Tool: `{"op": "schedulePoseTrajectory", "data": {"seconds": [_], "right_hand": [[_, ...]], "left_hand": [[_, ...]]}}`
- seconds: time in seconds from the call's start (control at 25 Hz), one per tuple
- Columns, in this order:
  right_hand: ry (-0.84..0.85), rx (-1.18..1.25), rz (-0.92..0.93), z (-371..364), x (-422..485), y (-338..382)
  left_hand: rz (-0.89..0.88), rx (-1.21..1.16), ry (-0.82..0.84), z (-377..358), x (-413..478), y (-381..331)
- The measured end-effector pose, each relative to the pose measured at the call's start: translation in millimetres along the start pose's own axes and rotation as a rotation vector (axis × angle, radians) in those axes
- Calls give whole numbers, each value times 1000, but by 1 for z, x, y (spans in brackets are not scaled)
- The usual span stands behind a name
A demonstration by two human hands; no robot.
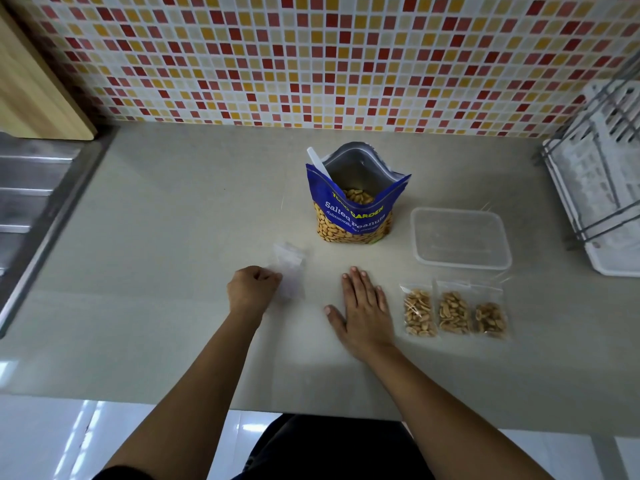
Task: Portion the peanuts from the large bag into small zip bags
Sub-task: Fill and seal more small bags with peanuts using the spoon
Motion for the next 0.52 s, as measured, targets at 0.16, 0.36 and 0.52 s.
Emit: {"op": "schedulePoseTrajectory", "data": {"seconds": [0.16,0.36,0.52], "right_hand": [[-160,391,-69,31,27,14],[160,1152,-350,38,51,40],[71,1184,-425,35,46,39]], "left_hand": [[-83,-316,208,-5,-14,-3],[-88,-226,243,-8,-19,4],[-117,256,64,0,-12,6]]}}
Point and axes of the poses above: each hand's wrist, its own x-axis towards the middle knuckle, its own z-axis out of the back of the hand, y = z × x, the point moved 1 cm from there along x, towards the middle knuckle, and after that the axes turned 4 degrees about y, right-handed, at the moved point
